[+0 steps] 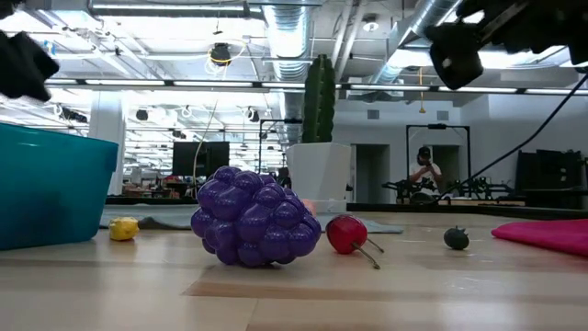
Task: Pick and placing Produce into tupperware
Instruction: Put the grapes into the blue bin
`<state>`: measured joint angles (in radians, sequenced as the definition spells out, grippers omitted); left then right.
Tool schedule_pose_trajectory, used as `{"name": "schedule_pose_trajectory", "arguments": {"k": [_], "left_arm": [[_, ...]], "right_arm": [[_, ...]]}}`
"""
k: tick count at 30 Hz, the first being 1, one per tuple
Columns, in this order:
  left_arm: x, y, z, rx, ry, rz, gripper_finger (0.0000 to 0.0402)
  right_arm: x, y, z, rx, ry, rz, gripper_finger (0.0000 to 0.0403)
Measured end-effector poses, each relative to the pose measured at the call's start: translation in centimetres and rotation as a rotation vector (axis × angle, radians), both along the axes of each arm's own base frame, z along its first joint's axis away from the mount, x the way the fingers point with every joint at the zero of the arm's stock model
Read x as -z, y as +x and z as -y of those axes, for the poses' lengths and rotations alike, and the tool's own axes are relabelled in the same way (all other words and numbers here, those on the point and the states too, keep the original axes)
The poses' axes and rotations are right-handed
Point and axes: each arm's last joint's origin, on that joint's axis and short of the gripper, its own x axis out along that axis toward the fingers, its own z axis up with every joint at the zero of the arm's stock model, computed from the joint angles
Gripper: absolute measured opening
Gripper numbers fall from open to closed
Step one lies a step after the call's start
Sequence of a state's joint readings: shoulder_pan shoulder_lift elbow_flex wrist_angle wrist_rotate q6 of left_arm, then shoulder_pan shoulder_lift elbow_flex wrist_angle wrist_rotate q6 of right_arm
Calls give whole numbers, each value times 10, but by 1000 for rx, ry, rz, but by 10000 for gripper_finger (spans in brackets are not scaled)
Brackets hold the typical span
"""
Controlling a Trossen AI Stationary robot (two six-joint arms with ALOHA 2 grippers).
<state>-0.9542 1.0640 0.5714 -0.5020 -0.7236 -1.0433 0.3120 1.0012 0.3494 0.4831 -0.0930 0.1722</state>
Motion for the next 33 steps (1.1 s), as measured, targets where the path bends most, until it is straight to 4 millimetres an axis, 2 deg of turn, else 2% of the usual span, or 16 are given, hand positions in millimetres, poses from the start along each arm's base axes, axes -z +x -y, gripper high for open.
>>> {"name": "schedule_pose_trajectory", "arguments": {"k": [5, 14, 19, 27, 30, 33], "left_arm": [[-18, -2, -8, -22, 93, 172, 123], [-80, -8, -40, 47, 161, 487, 115], [-104, -9, -64, 128, 166, 626, 114], [-108, 5, -96, 178, 202, 654, 114], [-101, 12, -109, 181, 213, 636, 114], [-87, 18, -122, 175, 207, 618, 114]], "right_arm": [[6, 3, 12, 107, 1, -63, 302], [-4, 2, 21, -133, 32, 111, 302], [-10, 3, 28, -165, 24, 179, 302], [-15, 4, 43, -207, 19, 239, 302], [-16, 4, 48, -185, 14, 247, 302], [-15, 5, 56, -146, 10, 244, 302]]}}
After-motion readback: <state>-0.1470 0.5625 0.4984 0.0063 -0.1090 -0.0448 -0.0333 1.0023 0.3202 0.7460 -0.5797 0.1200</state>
